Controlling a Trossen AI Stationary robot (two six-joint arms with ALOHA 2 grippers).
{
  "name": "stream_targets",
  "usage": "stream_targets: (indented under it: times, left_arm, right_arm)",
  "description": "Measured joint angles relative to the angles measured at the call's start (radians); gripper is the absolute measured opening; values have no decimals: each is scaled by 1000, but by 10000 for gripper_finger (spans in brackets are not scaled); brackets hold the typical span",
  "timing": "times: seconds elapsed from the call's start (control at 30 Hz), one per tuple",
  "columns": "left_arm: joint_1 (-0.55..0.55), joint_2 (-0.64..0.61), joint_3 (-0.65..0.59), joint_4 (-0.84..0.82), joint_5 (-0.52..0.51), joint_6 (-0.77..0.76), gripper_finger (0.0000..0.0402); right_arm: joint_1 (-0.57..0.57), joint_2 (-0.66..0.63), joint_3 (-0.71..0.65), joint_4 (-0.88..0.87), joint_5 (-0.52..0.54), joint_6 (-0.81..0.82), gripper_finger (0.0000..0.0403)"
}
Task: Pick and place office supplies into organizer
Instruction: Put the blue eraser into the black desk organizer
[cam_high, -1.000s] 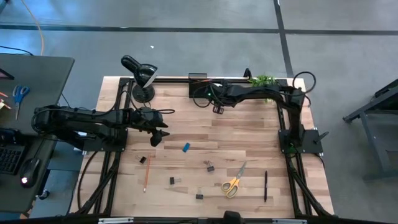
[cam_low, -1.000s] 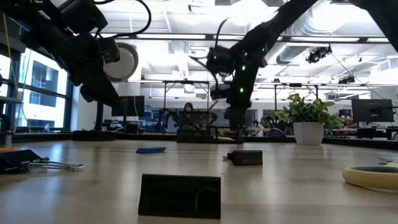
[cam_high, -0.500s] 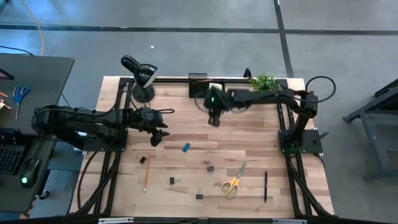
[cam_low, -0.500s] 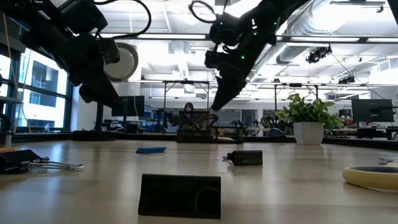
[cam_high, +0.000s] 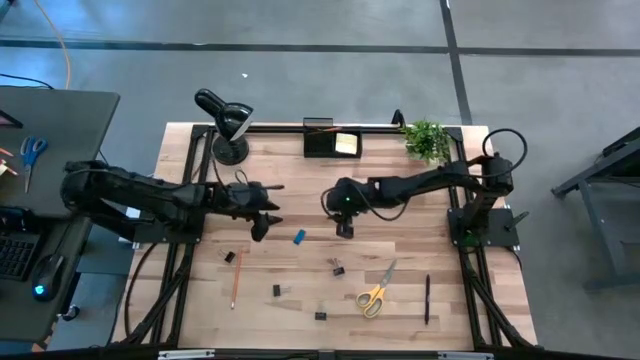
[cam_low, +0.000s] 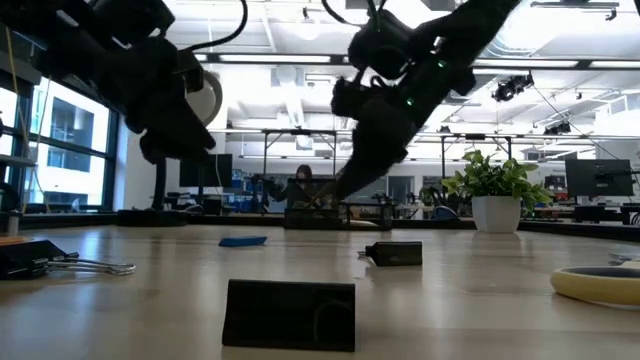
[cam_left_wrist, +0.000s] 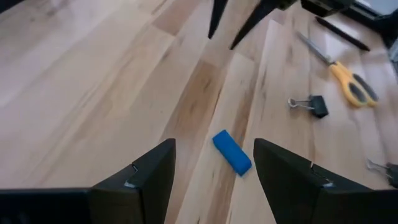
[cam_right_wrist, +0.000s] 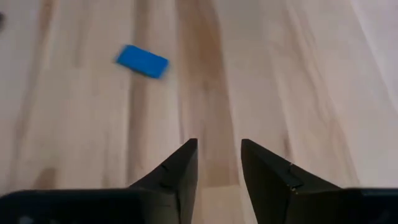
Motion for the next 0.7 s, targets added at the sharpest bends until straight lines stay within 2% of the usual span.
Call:
stream_targets:
  times: [0.1, 0.23, 0.37, 0.53, 0.6, 0.7]
  left_arm:
    - [-42, 74, 0, 80, -79, -46, 204]
    - [-104, 179, 0, 192, -169, -96, 204]
    - [-170, 281, 0, 278, -270, -153, 204]
    - [-255, 383, 59, 279, -396, -211, 204]
    - [-288, 418, 99, 262, -451, -219, 204]
    - [-327, 474, 176, 182, -539, -224, 204]
  right_arm:
    - [21, -23, -36, 4, 63, 46, 116]
    - [61, -86, -84, 0, 207, 82, 116]
    - [102, -191, -137, 0, 405, 106, 116]
    - [144, -329, -226, 54, 660, 122, 116]
    - [149, -369, -275, 105, 696, 121, 116]
    - [143, -419, -353, 175, 692, 121, 116]
